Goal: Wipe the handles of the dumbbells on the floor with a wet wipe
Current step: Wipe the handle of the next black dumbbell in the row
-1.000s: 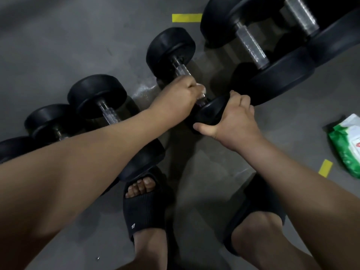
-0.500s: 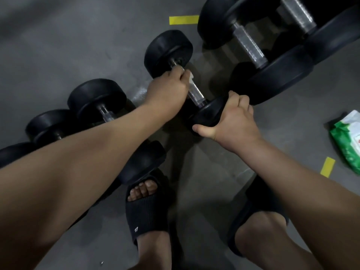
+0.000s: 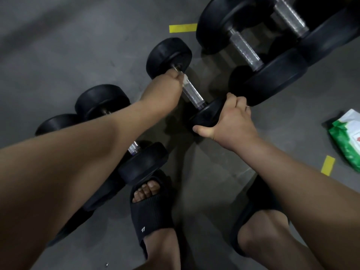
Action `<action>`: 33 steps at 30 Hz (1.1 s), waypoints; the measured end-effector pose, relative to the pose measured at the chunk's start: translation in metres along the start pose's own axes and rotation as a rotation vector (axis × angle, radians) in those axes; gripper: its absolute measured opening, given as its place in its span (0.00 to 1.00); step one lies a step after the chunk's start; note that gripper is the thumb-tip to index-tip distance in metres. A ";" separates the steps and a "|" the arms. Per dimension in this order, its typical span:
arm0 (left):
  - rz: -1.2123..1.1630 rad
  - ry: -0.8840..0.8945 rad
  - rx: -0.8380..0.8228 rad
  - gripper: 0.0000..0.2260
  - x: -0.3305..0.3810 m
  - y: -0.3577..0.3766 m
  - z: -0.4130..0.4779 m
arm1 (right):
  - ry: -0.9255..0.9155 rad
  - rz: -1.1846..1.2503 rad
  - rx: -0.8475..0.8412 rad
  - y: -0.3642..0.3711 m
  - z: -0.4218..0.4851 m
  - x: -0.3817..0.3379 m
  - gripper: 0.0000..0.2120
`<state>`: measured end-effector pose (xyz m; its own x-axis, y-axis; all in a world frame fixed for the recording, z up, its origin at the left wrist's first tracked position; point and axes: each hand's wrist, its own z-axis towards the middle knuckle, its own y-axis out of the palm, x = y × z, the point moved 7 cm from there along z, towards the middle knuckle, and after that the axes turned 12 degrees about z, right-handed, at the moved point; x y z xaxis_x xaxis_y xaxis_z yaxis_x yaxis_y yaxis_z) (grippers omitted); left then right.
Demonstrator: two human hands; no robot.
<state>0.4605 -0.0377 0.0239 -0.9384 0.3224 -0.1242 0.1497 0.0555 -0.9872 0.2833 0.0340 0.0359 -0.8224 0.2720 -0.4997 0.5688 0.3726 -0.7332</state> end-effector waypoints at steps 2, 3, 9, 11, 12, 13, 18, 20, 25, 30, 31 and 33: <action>-0.033 0.198 0.038 0.15 0.033 0.005 -0.011 | 0.002 -0.009 0.001 0.001 -0.001 -0.001 0.63; -0.033 0.288 0.022 0.16 0.047 0.011 -0.016 | 0.003 -0.013 -0.001 0.002 -0.001 -0.001 0.63; -0.098 -0.083 -0.002 0.11 0.003 -0.007 0.005 | 0.009 -0.013 -0.005 0.001 0.000 0.001 0.64; -0.097 -0.163 -0.049 0.10 -0.011 -0.009 0.015 | 0.014 -0.013 0.003 0.002 -0.001 -0.001 0.64; -0.118 -0.132 -0.061 0.09 -0.007 -0.009 0.016 | 0.015 -0.014 0.005 0.003 -0.001 -0.001 0.65; -0.147 -0.066 -0.073 0.08 0.001 -0.008 0.015 | 0.016 -0.018 0.004 0.003 -0.002 -0.002 0.65; -0.143 0.165 -0.075 0.09 0.025 -0.006 0.006 | 0.014 -0.036 -0.011 0.004 -0.004 -0.004 0.64; -0.150 0.059 -0.044 0.09 0.012 -0.007 0.011 | 0.010 -0.033 -0.015 0.004 -0.003 -0.004 0.64; -0.302 0.049 -0.037 0.08 0.025 -0.005 -0.001 | 0.023 -0.024 -0.034 0.004 -0.002 -0.004 0.64; -0.165 0.072 -0.010 0.11 0.018 -0.003 0.002 | 0.056 0.008 -0.064 0.004 0.001 -0.002 0.65; -0.209 0.030 0.014 0.09 0.014 -0.005 0.005 | 0.063 0.016 -0.071 0.004 0.001 -0.001 0.65; -0.238 0.017 0.039 0.08 0.012 -0.006 0.007 | 0.084 0.020 -0.087 0.003 0.003 -0.001 0.66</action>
<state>0.4458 -0.0412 0.0277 -0.9405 0.3202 0.1135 -0.0872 0.0952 -0.9916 0.2857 0.0319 0.0326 -0.8088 0.3522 -0.4709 0.5872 0.4406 -0.6791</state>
